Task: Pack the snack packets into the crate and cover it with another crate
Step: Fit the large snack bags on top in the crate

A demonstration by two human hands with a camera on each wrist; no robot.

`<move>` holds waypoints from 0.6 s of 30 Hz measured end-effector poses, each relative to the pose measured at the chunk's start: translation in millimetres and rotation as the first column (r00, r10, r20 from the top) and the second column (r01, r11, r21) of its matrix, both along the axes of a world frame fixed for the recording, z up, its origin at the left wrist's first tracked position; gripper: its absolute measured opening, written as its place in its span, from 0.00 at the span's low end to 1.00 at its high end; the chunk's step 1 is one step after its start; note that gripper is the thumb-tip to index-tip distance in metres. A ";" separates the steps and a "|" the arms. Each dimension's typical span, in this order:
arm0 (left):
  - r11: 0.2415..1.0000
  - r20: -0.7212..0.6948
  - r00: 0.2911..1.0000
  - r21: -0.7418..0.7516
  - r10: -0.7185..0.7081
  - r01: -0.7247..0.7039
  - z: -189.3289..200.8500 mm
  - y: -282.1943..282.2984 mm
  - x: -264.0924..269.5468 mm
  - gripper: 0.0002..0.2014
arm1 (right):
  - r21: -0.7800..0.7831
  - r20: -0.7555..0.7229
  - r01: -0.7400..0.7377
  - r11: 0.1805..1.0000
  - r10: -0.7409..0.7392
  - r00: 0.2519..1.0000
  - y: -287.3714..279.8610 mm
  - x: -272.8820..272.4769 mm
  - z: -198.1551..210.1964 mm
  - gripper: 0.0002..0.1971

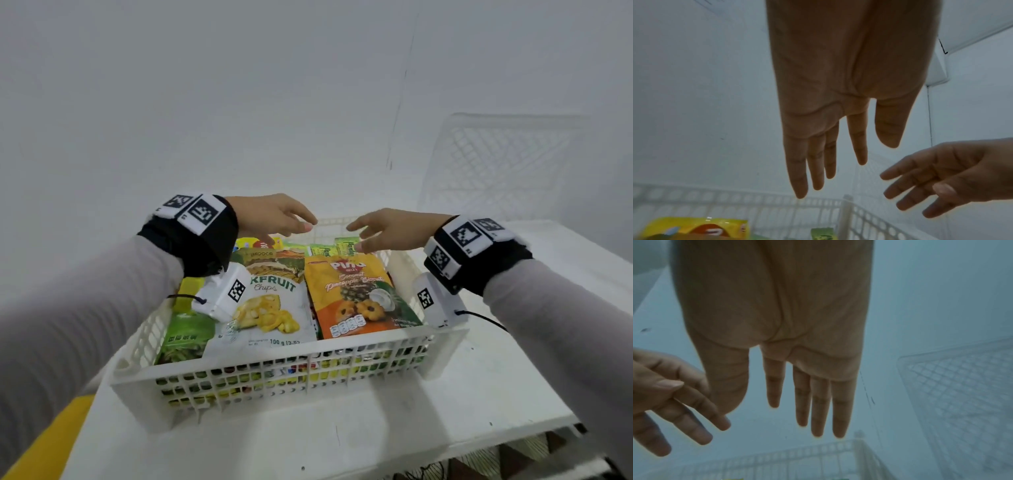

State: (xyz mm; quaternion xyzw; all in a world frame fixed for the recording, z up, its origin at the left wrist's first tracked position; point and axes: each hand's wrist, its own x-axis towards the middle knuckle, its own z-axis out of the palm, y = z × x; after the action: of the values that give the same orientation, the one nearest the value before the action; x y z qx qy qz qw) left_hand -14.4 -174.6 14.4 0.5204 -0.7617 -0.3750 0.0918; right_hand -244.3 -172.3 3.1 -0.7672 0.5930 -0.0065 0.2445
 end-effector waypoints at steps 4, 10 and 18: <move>1.000 -0.148 0.989 -0.012 0.027 -0.029 2.6 1.5 -37.0 0.18 | -0.132 0.182 0.093 0.987 -0.068 0.981 14.7 -36.1 2.8 0.28; 0.997 -0.341 0.937 0.041 0.078 -0.068 -1.8 -2.8 -115.3 0.14 | -0.167 0.330 0.236 0.957 -0.172 0.928 30.2 -114.0 -6.2 0.32; 0.984 -0.375 0.915 0.144 0.148 -0.100 -12.5 -24.5 -239.2 0.12 | -0.148 0.342 0.307 0.940 -0.242 0.908 36.0 -249.8 -10.6 0.28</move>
State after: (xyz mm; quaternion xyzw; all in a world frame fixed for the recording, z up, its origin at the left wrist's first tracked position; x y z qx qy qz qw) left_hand -253.6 -199.0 1.8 0.4888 -0.6700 -0.5088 0.2310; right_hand -494.2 -136.3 -7.5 -0.6850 0.6443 -0.2241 0.2559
